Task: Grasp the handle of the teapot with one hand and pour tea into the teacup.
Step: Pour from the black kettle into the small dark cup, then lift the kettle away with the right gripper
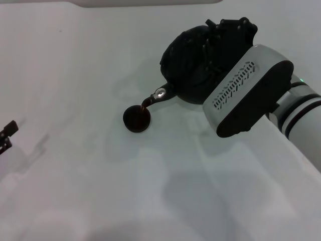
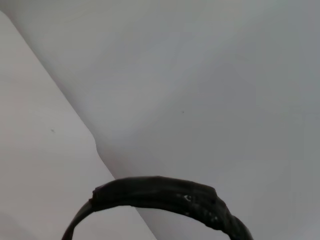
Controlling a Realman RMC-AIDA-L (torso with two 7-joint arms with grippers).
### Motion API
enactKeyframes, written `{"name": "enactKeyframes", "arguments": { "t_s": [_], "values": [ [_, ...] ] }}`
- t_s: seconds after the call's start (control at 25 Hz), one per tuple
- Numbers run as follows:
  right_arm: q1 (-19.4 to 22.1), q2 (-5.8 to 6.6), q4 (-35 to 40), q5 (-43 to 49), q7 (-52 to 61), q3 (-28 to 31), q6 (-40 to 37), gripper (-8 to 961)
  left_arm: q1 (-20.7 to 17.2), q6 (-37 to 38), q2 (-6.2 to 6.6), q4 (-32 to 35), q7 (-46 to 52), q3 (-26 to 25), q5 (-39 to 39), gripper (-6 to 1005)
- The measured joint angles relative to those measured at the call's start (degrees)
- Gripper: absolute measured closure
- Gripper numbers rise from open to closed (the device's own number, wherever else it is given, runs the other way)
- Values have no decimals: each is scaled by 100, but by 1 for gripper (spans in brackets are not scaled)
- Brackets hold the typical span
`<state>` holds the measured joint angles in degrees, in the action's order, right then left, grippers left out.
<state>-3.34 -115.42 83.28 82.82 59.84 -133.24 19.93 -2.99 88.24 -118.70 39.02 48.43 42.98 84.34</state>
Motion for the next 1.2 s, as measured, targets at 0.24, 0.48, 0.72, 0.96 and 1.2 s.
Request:
{"name": "enactKeyframes", "arguments": {
  "t_s": [0.24, 0.48, 0.72, 0.96, 1.2],
  "values": [
    [6, 3, -14, -8, 3, -1, -1, 842, 5, -3, 3, 0, 0, 0, -7, 338],
    [17, 3, -27, 8, 6, -8, 8, 845, 9, -7, 5, 0, 0, 0, -7, 354],
    [18, 3, -28, 13, 10, -9, 4, 844, 9, -9, 5, 0, 0, 0, -7, 369],
    [17, 3, -28, 15, 11, -9, -2, 845, 9, -9, 5, -9, 0, 0, -6, 385],
    [1, 3, -28, 2, 18, -9, -6, 843, 15, -9, 5, -9, 0, 0, 11, 400]
  ]
}}
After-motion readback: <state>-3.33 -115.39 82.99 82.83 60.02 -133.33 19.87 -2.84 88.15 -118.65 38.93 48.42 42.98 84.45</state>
